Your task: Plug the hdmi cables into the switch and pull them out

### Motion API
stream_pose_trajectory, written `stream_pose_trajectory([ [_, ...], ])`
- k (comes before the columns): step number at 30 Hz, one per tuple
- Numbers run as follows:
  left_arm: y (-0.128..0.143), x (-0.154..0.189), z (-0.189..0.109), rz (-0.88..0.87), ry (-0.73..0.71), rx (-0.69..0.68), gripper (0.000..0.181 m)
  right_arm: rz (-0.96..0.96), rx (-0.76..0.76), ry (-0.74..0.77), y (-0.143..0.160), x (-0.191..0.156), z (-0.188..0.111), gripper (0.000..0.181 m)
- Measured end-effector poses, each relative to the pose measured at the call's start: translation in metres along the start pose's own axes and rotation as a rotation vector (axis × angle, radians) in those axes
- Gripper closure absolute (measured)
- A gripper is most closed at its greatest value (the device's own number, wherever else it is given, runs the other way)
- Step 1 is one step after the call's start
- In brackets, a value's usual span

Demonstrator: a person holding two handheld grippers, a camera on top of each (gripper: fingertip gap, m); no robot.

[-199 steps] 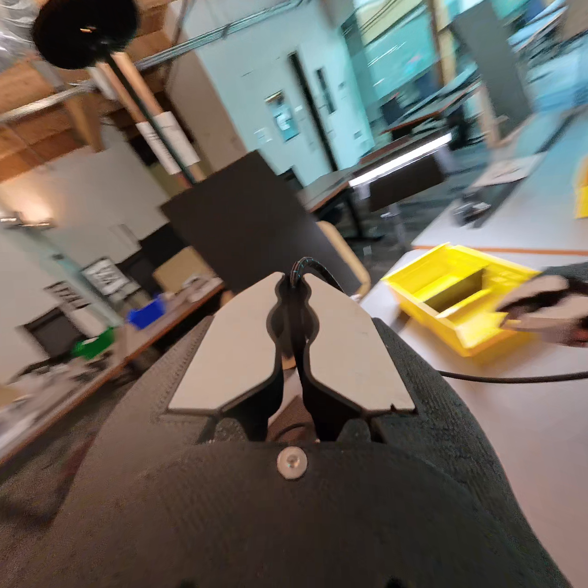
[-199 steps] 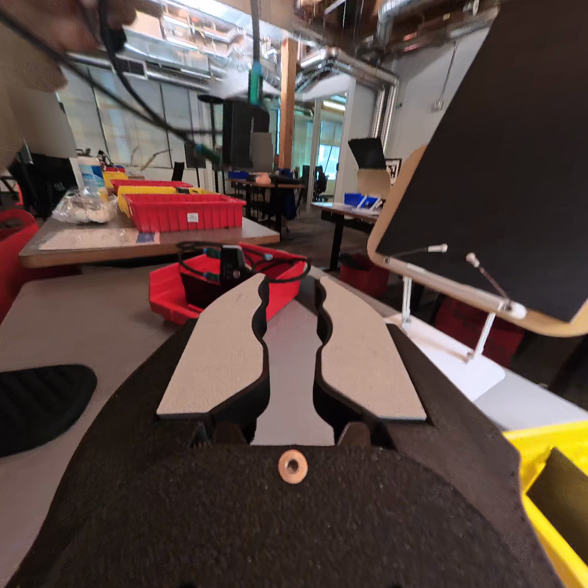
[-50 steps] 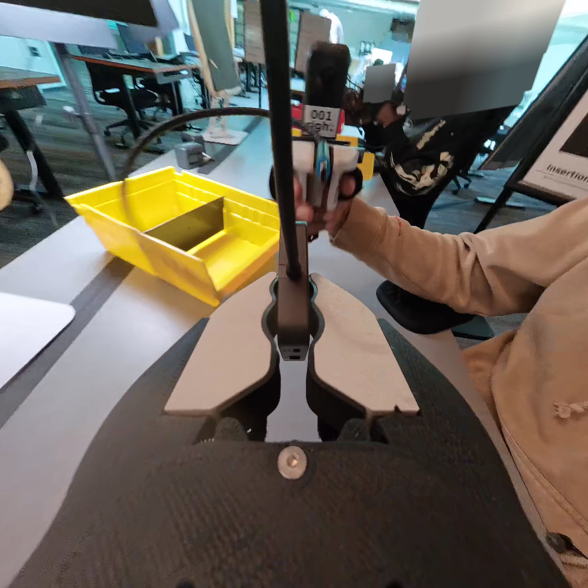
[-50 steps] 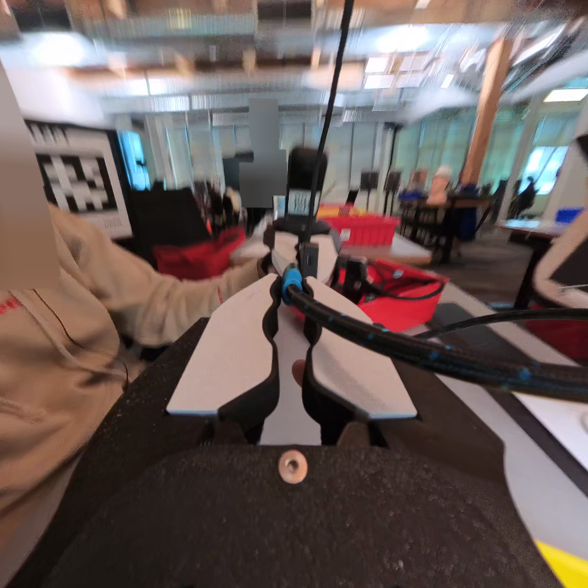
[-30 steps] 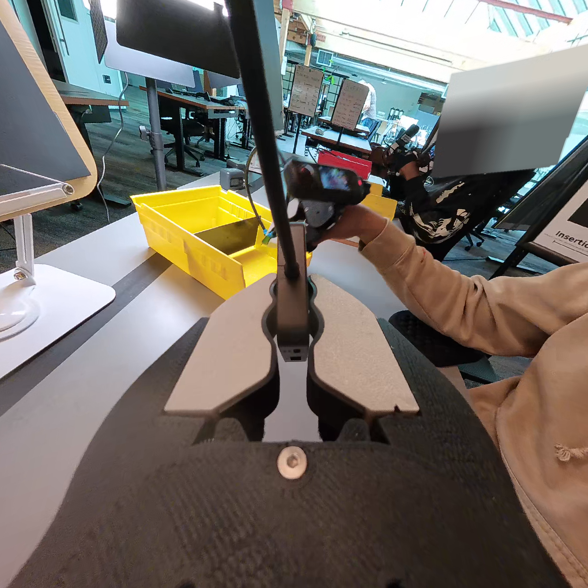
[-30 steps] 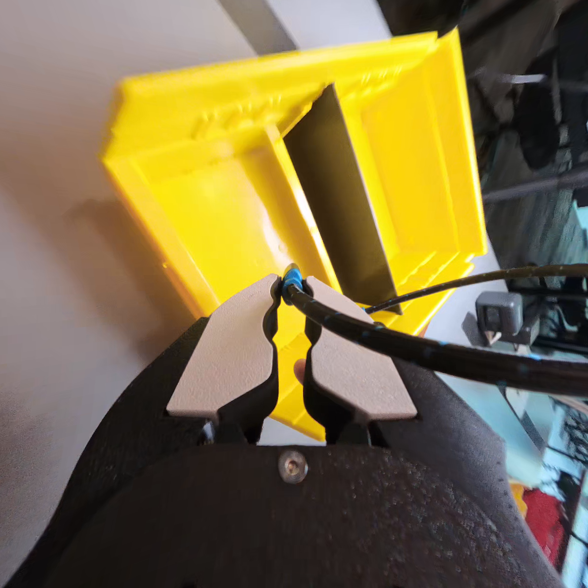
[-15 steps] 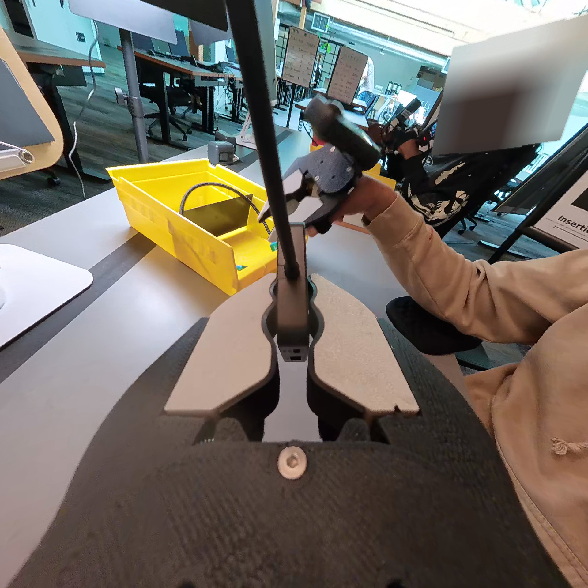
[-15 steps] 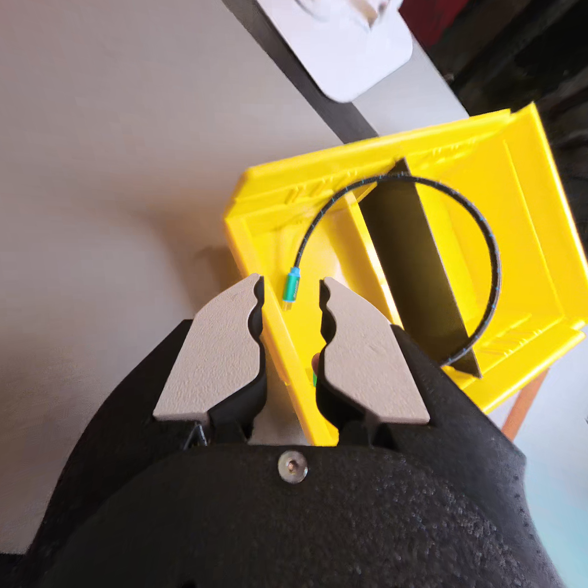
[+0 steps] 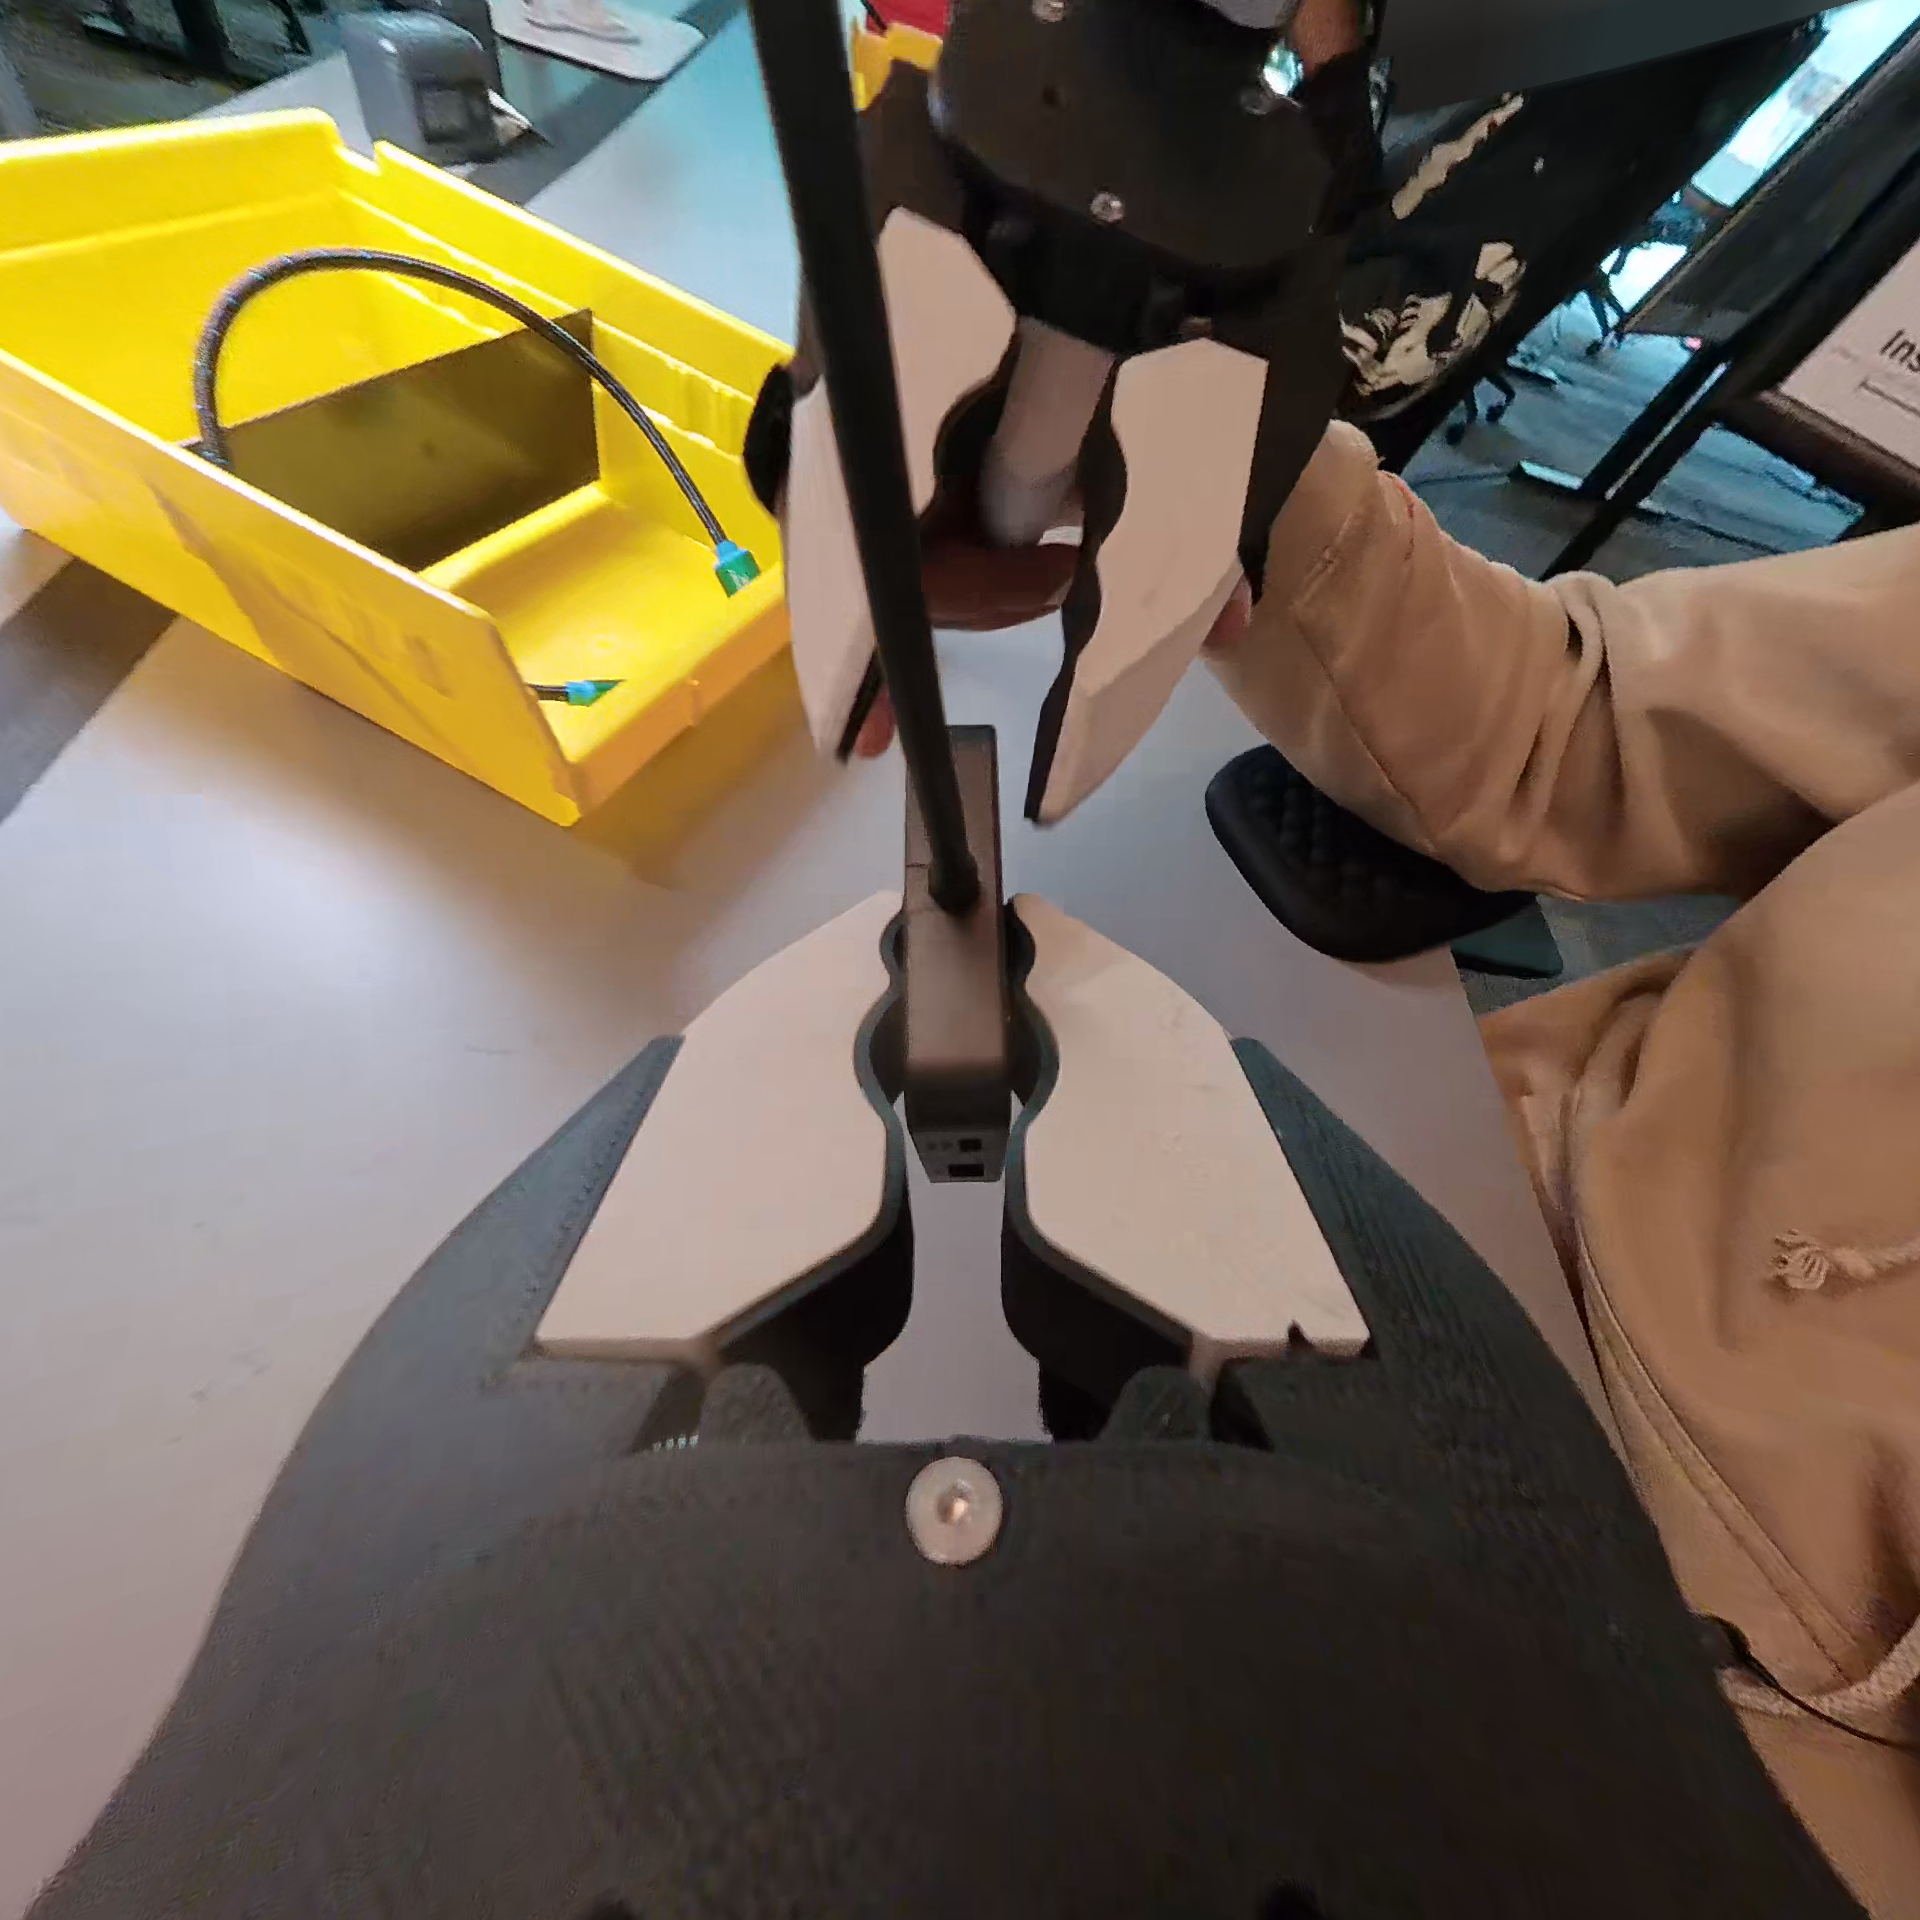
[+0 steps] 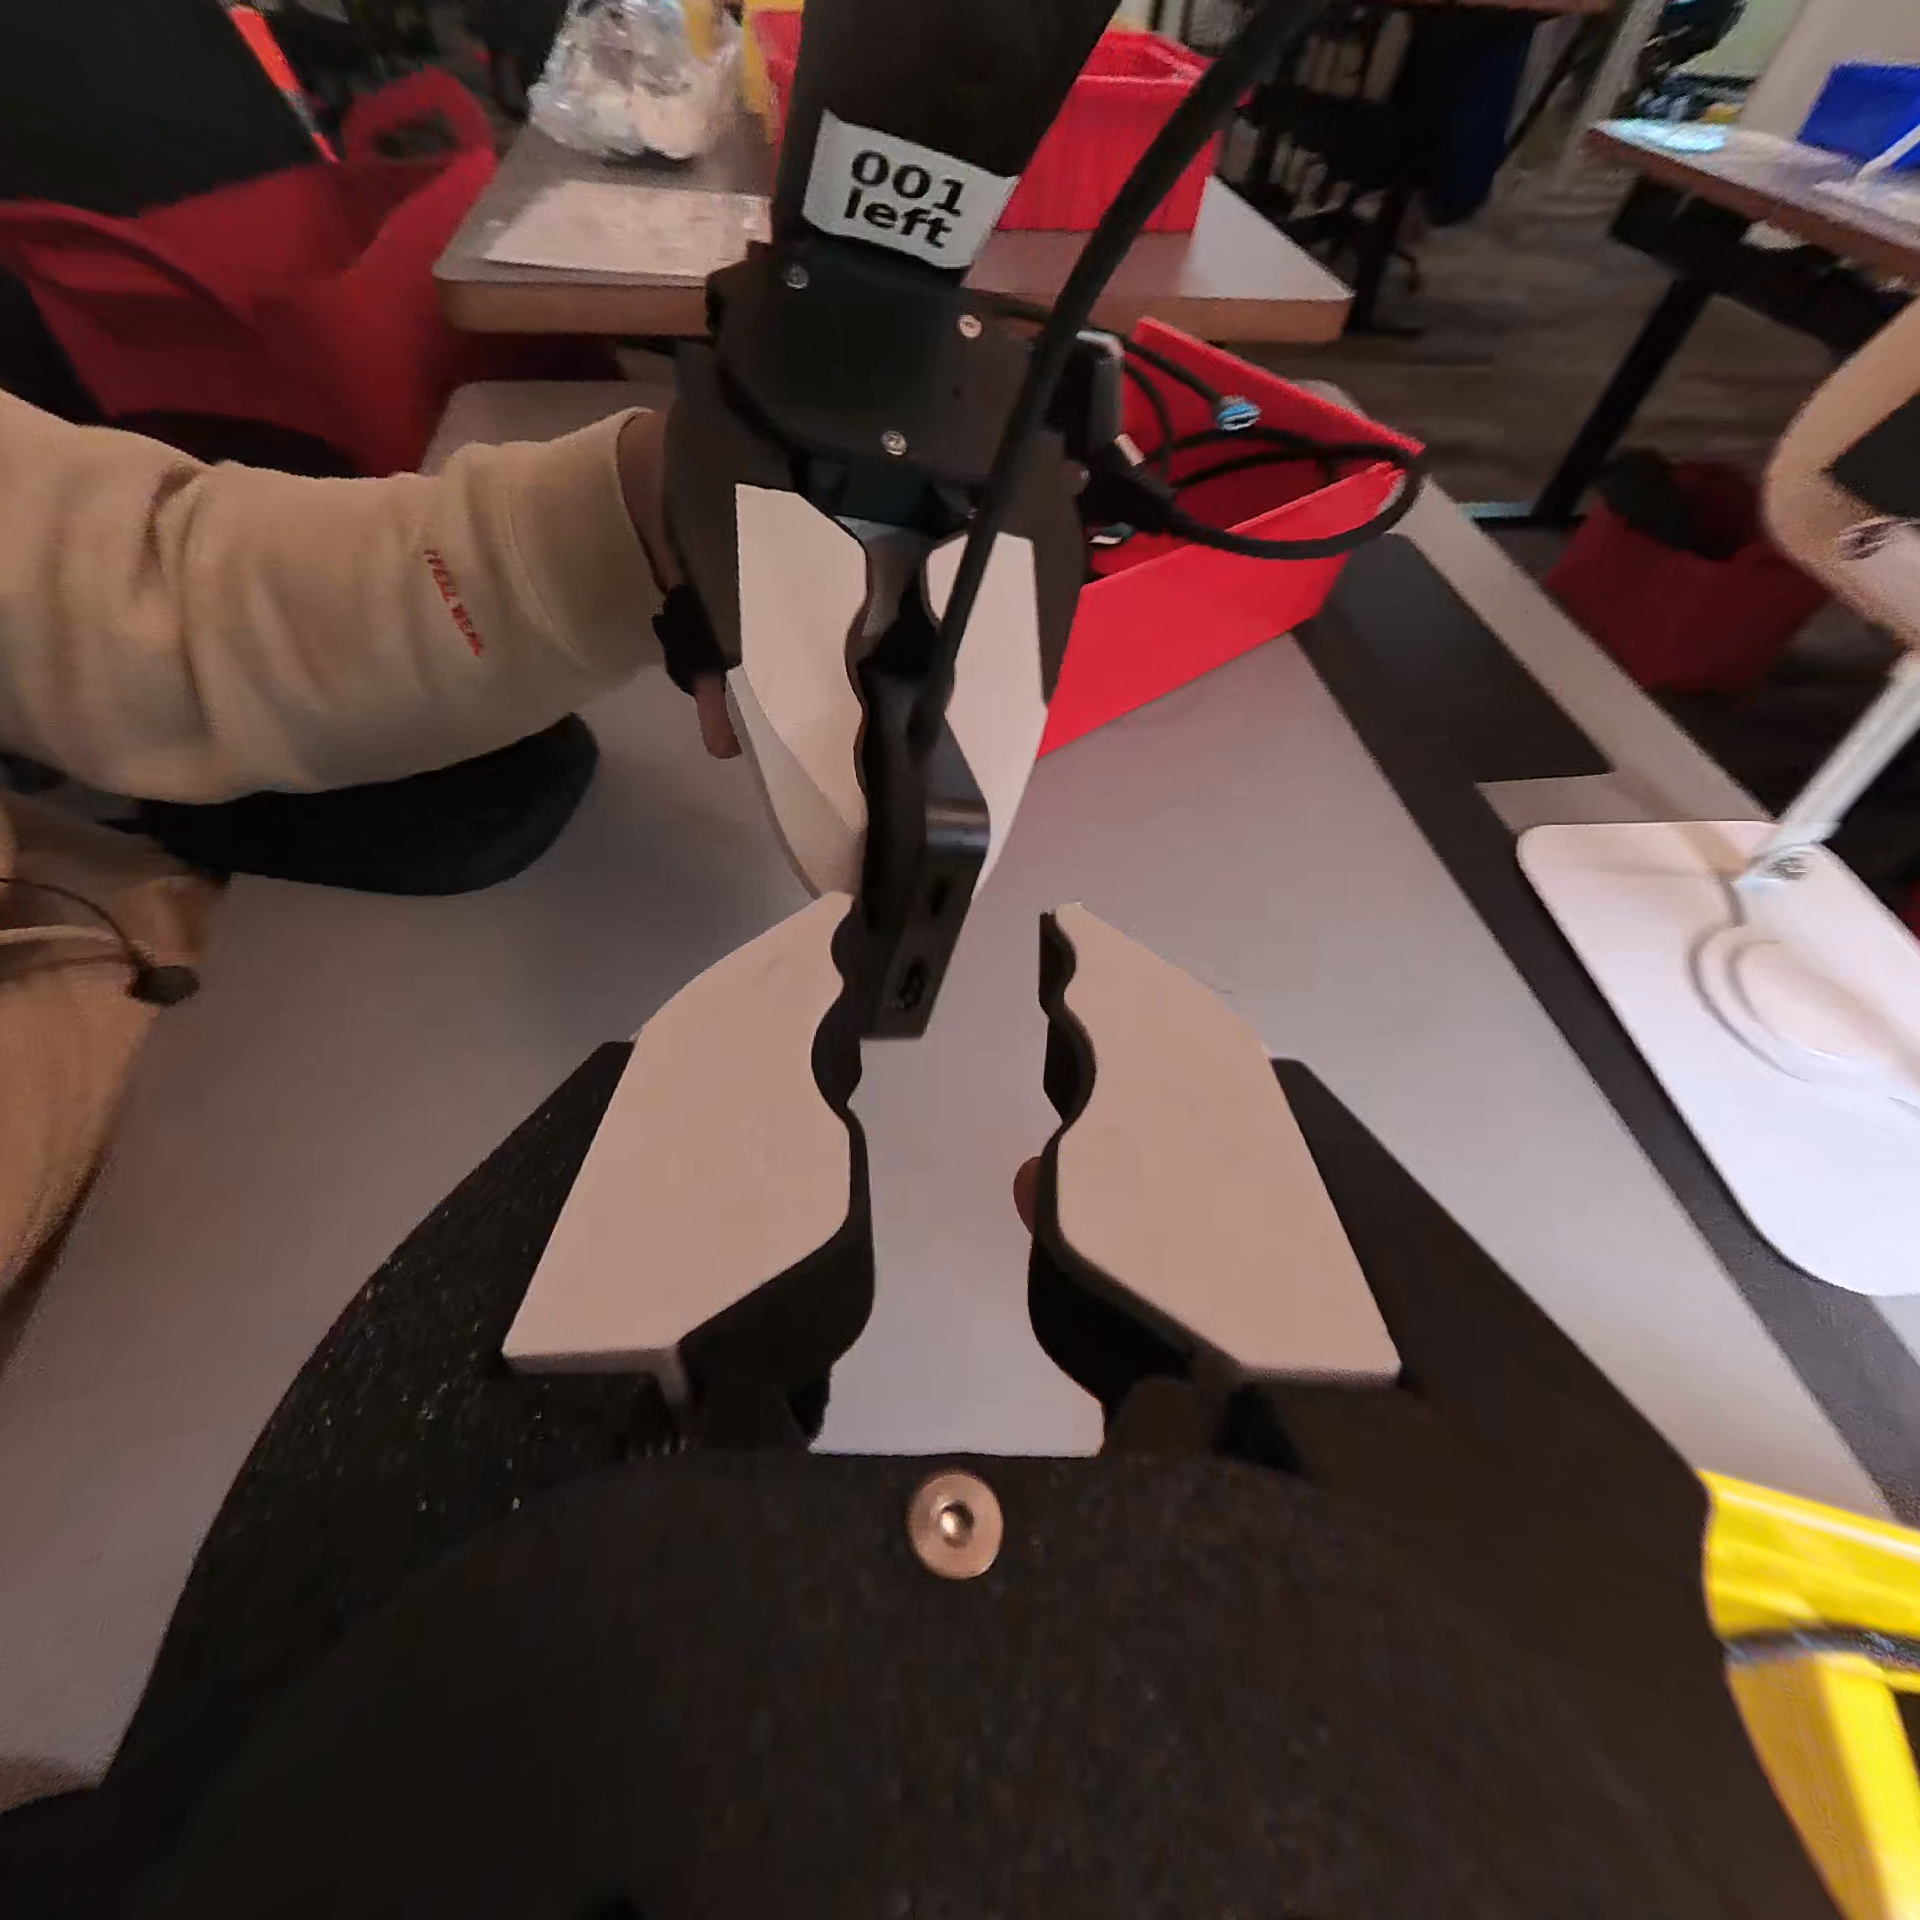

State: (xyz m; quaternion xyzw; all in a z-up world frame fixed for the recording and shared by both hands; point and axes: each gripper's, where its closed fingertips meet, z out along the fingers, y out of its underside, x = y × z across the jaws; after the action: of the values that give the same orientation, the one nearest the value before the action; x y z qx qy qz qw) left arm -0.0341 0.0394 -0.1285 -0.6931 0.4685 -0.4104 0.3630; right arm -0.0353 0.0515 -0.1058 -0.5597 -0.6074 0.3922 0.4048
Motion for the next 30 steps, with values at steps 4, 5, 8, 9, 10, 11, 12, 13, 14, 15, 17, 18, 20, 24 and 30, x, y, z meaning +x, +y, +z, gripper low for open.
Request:
stream_pose_trajectory([
  [4,0.007,0.005,0.01,0.039,0.008,-0.047,0.167,0.055,0.014,-0.116,0.006,-0.013,0.014,0.164],
  [5,0.008,0.004,0.01,0.052,0.004,-0.05,0.167,0.06,0.019,-0.132,0.007,-0.014,0.014,0.165],
  [8,-0.002,0.005,0.007,0.077,-0.01,0.014,0.161,0.053,0.038,-0.146,0.004,-0.015,0.01,0.168],
  [9,-0.009,0.004,0.003,0.081,-0.026,0.054,0.153,0.035,0.038,-0.119,0.003,-0.011,0.007,0.168],
  [10,-0.015,0.0,-0.003,0.087,-0.056,0.09,0.147,0.018,0.037,-0.084,0.003,-0.006,0.002,0.168],
  [11,-0.021,-0.006,-0.01,0.095,-0.102,0.124,0.144,0.008,0.045,-0.046,0.0,0.0,-0.005,0.168],
  [12,-0.027,-0.014,-0.018,0.1,-0.163,0.159,0.142,0.004,0.053,0.006,-0.002,0.008,-0.014,0.168],
  [13,-0.032,-0.022,-0.027,0.1,-0.224,0.197,0.141,-0.004,0.053,0.08,-0.003,0.02,-0.024,0.168],
  [14,-0.038,-0.03,-0.036,0.092,-0.273,0.239,0.14,-0.02,0.051,0.174,-0.003,0.034,-0.035,0.168],
  [15,-0.042,-0.035,-0.044,0.072,-0.307,0.283,0.14,-0.035,0.044,0.272,-0.003,0.048,-0.048,0.168],
  [17,-0.049,-0.047,-0.057,0.017,-0.365,0.359,0.14,-0.049,0.006,0.491,0.002,0.079,-0.077,0.167],
  [18,-0.05,-0.053,-0.062,-0.003,-0.396,0.384,0.141,-0.054,-0.024,0.634,0.006,0.098,-0.095,0.168],
  [20,-0.048,-0.063,-0.068,-0.025,-0.444,0.393,0.141,-0.069,-0.115,0.913,0.02,0.134,-0.134,0.168],
  [24,-0.043,-0.072,-0.073,-0.034,-0.489,0.379,0.141,-0.085,-0.36,1.176,0.054,0.19,-0.19,0.168],
  [30,-0.039,-0.08,-0.083,-0.061,-0.502,0.379,0.141,0.06,-0.692,1.056,0.123,0.262,-0.212,0.167],
])
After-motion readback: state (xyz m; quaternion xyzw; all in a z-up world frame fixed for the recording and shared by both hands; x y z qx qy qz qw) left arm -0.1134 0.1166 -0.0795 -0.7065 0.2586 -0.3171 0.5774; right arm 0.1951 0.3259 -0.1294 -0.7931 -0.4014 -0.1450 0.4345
